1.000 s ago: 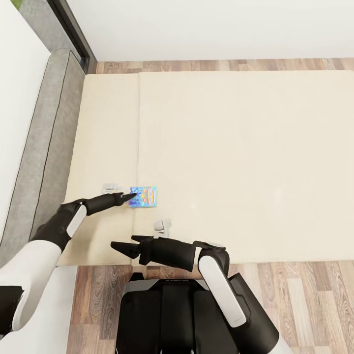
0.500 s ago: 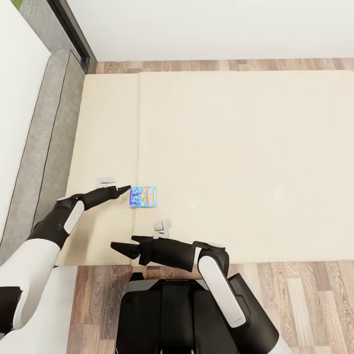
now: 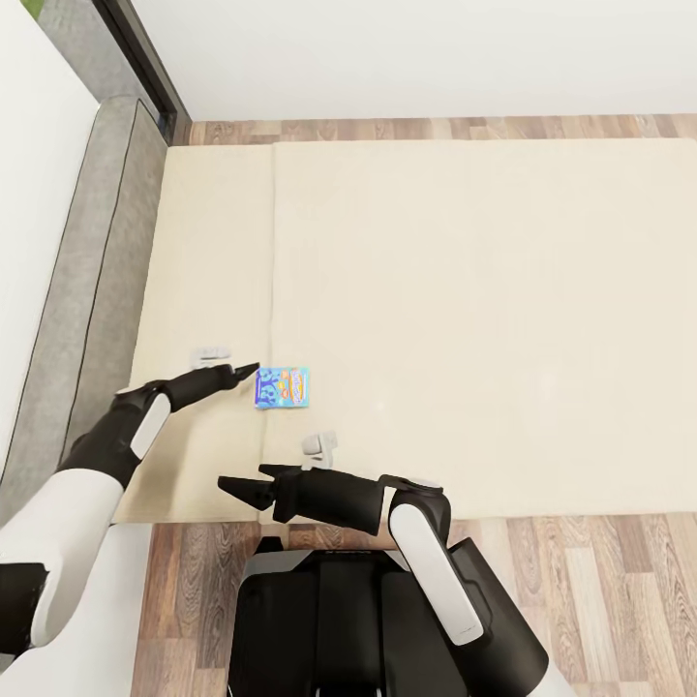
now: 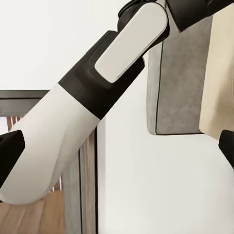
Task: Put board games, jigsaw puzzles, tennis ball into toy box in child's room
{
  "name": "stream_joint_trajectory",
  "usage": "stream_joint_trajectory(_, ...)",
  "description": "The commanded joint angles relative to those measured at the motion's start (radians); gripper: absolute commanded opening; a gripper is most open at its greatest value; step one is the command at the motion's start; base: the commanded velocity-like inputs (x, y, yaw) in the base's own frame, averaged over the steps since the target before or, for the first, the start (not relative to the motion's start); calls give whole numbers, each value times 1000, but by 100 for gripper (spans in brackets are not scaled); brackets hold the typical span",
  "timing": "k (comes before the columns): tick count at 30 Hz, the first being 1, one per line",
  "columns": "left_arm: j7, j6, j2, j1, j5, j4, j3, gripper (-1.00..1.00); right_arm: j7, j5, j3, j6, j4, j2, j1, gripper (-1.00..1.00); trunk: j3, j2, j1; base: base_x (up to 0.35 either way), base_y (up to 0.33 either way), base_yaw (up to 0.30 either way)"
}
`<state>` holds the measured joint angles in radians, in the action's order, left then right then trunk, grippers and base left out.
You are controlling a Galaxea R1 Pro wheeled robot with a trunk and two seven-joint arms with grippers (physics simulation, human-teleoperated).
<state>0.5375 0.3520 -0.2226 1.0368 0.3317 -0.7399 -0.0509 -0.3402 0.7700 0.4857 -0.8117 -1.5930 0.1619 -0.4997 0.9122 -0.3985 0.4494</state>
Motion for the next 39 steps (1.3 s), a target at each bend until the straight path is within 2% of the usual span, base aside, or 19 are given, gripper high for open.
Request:
stream_joint_trajectory(1,-6,9,1,1,10,-1,-3,100,-3,-2,-1,-4,0,1,0,100,1,-2,1,0,0,0)
stream_joint_trajectory(6,-51,9,18,7,10,-1,-3,100,-1,-2,2,-3,-1,2,0,100,1,-2,1,0,0,0)
stream_joint_trajectory(10,-100,9,41,16,10,-1,-4,100,1,-5,15,-2,-2,2,0,100,1,-2,1,0,0,0)
stream_joint_trajectory(18,-153,16,67,42,9,0,-5,100,6,-6,22,-2,-4,0,0,100,1,-2,1,0,0,0)
stream_joint_trajectory(27,-226,22,82,81,10,5,-6,100,96,-5,22,-6,-4,1,0,100,1,-2,1,0,0,0)
stream_joint_trajectory(39,-255,32,105,88,12,13,-10,100,116,-5,22,-5,-4,0,0,100,1,-2,1,0,0,0)
